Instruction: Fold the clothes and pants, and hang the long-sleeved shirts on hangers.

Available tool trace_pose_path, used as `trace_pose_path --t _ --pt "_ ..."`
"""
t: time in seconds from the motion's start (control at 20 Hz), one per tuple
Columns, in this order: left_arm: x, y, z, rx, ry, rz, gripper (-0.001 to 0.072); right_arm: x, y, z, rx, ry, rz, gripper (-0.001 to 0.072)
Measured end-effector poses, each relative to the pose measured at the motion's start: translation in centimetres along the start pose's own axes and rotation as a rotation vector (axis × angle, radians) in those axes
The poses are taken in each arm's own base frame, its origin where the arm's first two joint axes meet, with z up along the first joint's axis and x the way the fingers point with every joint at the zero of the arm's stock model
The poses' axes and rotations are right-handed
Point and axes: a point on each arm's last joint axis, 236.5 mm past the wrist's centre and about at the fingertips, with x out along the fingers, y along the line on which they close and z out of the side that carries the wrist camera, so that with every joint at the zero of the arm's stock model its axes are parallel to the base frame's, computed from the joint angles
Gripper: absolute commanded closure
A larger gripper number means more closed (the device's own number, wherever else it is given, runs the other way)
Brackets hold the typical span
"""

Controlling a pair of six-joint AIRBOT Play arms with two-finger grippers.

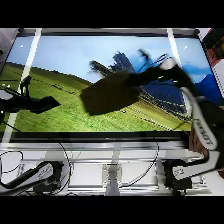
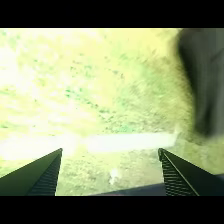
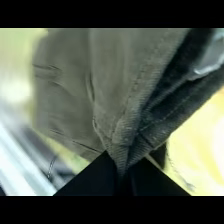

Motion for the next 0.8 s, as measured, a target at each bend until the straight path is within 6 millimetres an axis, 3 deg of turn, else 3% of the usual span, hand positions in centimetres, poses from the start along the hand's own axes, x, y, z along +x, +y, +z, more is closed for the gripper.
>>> trace_pose_path --t 0.15,0.35,0.5,0.65,0.7,0.8 --pt "-0.8 -1.1 1.2 0.001 -0.053 -0.027 0.0021 -10.6 -3.7 2.2 0.061 -0.159 -0.138 0.0702" --pt "-1.4 -2.0 2.0 -0.006 -0.088 -0.054 0.0021 -25.5 -8.6 1.5 0.188 -0.405 -0.390 0.0702" --pt "-1.5 -2.2 2.3 -0.008 -0.098 -0.063 0.0021 -36.2 -11.9 -2.1 0.325 -0.581 -0.617 0.0702" --pt "-1.6 -2.3 2.3 -0.009 -0.101 -0.065 0.0021 -44.4 -14.8 -8.1 0.511 -0.689 -0.835 0.0702" --pt "-1.6 -2.3 2.3 -0.009 -0.102 -0.066 0.0021 -46.3 -15.6 -10.5 0.584 -0.700 -0.891 0.0702" --pt "-1.6 -2.4 2.4 -0.010 -0.103 -0.067 0.0021 -48.2 -16.6 -15.0 0.725 -0.672 -0.953 0.0702"
